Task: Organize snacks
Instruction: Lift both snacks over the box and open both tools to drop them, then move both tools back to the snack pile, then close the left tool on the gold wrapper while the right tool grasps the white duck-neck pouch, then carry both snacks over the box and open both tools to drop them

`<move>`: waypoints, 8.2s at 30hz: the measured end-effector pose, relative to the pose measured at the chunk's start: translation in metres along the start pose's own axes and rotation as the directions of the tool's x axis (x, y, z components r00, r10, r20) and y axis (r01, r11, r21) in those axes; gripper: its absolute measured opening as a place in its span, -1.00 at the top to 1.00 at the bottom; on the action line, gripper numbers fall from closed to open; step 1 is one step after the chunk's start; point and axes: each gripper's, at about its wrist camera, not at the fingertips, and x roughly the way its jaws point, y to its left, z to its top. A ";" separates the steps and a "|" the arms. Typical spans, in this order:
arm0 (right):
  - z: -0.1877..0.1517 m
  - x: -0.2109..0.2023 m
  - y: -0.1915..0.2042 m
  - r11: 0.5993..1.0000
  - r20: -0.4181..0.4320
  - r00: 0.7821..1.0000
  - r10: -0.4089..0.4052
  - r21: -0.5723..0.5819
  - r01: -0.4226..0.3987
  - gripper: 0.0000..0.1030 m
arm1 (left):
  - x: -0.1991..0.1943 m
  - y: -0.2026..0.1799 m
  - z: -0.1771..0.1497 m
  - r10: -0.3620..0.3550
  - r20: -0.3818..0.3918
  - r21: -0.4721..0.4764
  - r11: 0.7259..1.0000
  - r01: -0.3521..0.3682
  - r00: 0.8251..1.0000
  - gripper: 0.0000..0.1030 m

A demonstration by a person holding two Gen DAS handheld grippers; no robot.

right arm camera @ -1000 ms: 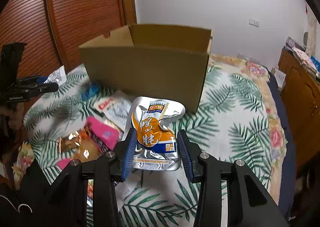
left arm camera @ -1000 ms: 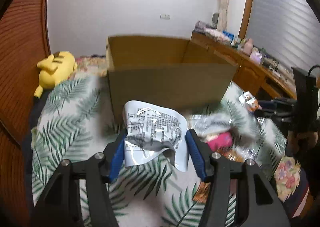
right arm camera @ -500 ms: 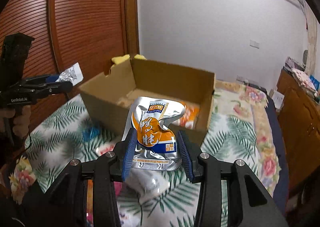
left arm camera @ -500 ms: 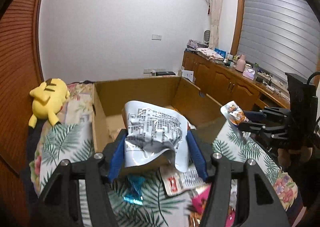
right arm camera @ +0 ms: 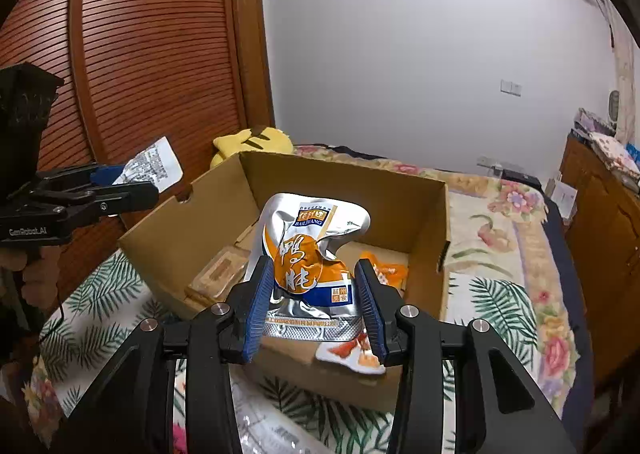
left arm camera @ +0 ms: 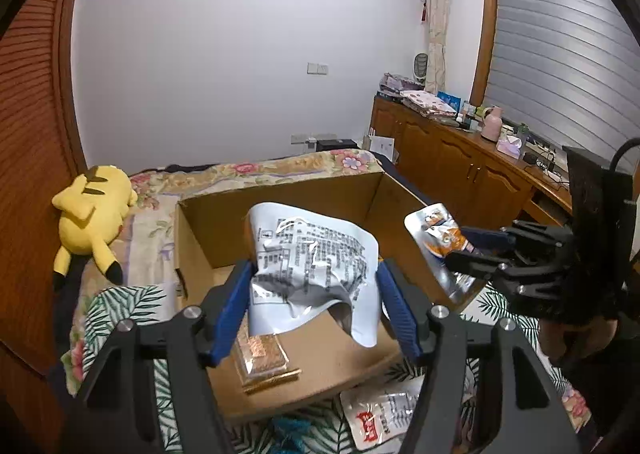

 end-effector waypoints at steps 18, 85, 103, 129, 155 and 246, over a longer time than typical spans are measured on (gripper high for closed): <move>-0.005 0.047 -0.003 1.000 -0.040 0.999 0.005 0.020 -0.004 0.17 | 0.055 -0.001 -0.005 0.022 -0.095 0.003 1.000 -0.022 0.995 -0.33; -0.196 -0.079 0.067 0.982 -0.165 0.986 -0.023 0.179 0.053 -0.23 | -0.019 -0.088 -0.226 0.023 -0.338 0.157 0.987 0.032 0.941 -0.57; -0.209 -0.072 0.076 0.978 -0.205 0.975 -0.088 0.168 0.123 -0.36 | -0.014 -0.084 -0.230 0.075 -0.324 0.116 0.993 -0.039 0.943 -1.00; -0.209 -0.064 0.086 0.982 -0.235 0.960 -0.149 0.076 0.171 -0.25 | -0.039 -0.095 -0.234 -0.014 -0.271 0.110 0.993 0.045 0.962 0.59; -0.203 -0.094 0.072 0.985 -0.156 0.983 -0.100 0.123 0.120 -0.20 | -0.074 -0.062 -0.225 -0.004 -0.140 -0.018 1.000 0.001 0.990 0.60; -0.009 0.048 0.005 0.996 -0.007 0.998 -0.063 0.063 0.063 -0.28 | 0.061 0.016 -0.047 0.112 -0.072 0.044 0.993 -0.109 0.991 -0.12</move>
